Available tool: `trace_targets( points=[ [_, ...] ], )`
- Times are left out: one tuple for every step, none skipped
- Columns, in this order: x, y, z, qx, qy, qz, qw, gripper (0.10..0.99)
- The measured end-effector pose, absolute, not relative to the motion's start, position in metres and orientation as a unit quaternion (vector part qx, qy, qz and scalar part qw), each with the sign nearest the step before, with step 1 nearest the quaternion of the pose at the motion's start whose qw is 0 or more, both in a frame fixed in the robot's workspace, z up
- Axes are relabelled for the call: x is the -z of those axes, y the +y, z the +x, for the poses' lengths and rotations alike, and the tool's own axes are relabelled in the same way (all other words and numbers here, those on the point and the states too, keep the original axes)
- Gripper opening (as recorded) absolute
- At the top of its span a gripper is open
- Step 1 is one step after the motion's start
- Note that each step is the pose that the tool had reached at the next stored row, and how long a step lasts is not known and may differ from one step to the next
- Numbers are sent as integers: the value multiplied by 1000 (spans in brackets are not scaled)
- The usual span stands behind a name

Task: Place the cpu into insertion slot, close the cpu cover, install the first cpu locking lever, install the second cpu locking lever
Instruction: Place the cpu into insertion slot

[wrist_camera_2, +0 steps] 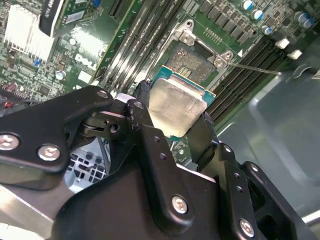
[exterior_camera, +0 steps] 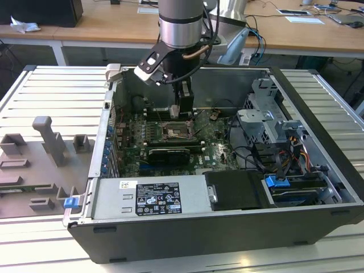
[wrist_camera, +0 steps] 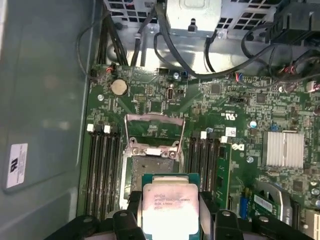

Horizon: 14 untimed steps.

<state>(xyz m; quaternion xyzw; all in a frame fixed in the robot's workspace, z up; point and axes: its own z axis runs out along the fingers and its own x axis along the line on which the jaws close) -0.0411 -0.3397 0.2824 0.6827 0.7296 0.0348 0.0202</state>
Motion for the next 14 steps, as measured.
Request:
trace_targets(
  points=[
    [-281, -340, -40, -35, 729, 684, 20, 541],
    [-279, -340, -40, -35, 728, 684, 20, 541],
    [-278, -340, -40, -35, 728, 684, 20, 541],
    [-277, -340, -40, -35, 728, 684, 20, 541],
    [-276, -340, -40, -35, 728, 685, 20, 541],
    [-275, -340, -40, -35, 728, 685, 20, 541],
    [-273, -340, -40, -35, 728, 685, 20, 541],
    [-272, -340, -40, -35, 727, 685, 20, 541],
    [-270, -340, -40, -35, 726, 686, 20, 541],
    [-269, -340, -40, -35, 725, 688, 20, 541],
    [-268, -340, -40, -35, 724, 689, 20, 541],
    [-267, -340, -40, -35, 723, 689, 21, 541],
    [-266, -340, -40, -35, 723, 690, 21, 541],
    [-265, -340, -40, -34, 723, 690, 21, 541]
  ],
)
